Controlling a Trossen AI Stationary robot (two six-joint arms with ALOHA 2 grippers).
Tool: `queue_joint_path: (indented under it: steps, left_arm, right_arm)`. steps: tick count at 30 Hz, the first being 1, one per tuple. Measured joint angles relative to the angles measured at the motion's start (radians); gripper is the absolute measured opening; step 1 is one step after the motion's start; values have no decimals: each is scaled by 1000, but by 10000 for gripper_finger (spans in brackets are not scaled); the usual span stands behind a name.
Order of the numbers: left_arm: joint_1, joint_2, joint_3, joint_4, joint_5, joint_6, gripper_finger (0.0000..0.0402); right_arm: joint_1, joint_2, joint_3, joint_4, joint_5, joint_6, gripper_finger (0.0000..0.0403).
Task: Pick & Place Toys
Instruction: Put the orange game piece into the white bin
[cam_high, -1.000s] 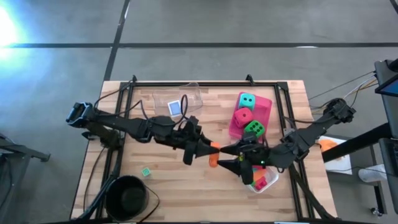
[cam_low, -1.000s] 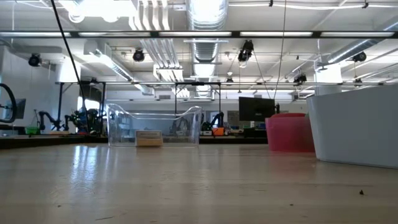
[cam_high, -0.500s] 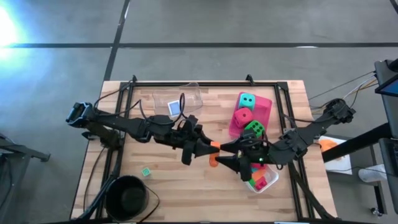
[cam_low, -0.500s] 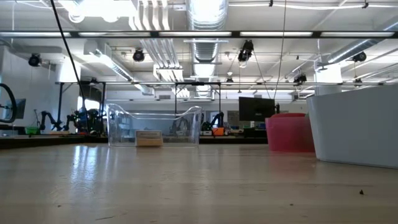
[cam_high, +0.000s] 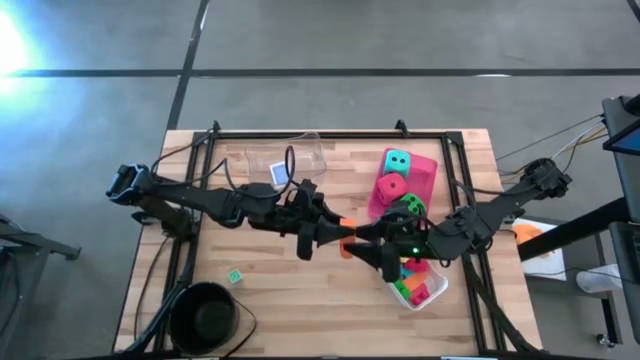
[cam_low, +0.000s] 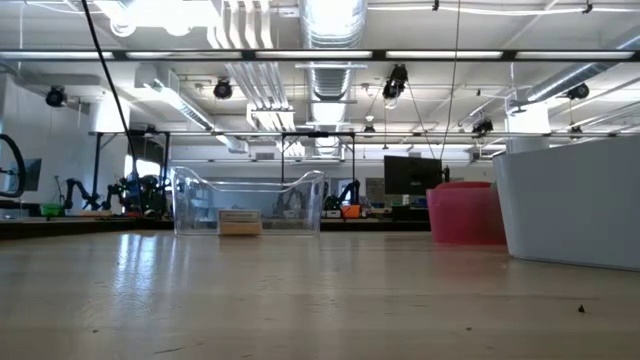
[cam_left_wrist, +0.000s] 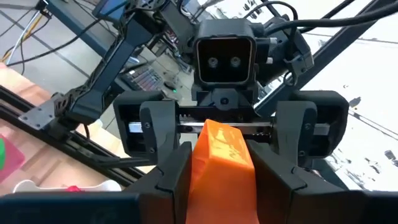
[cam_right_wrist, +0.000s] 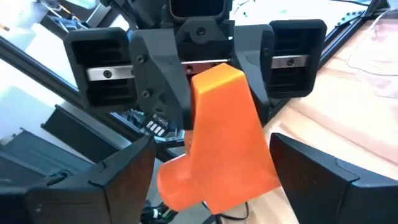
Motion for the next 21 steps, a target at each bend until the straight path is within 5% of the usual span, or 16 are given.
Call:
queue_joint_path:
  steps: [13,21]
  left_arm:
    - [7,-1,0,-4,3,48,128]
    - [8,-1,0,-4,-12,50,127]
  right_arm:
    - [-12,5,0,-11,-1,25,163]
    - [-15,6,0,-13,-5,37,150]
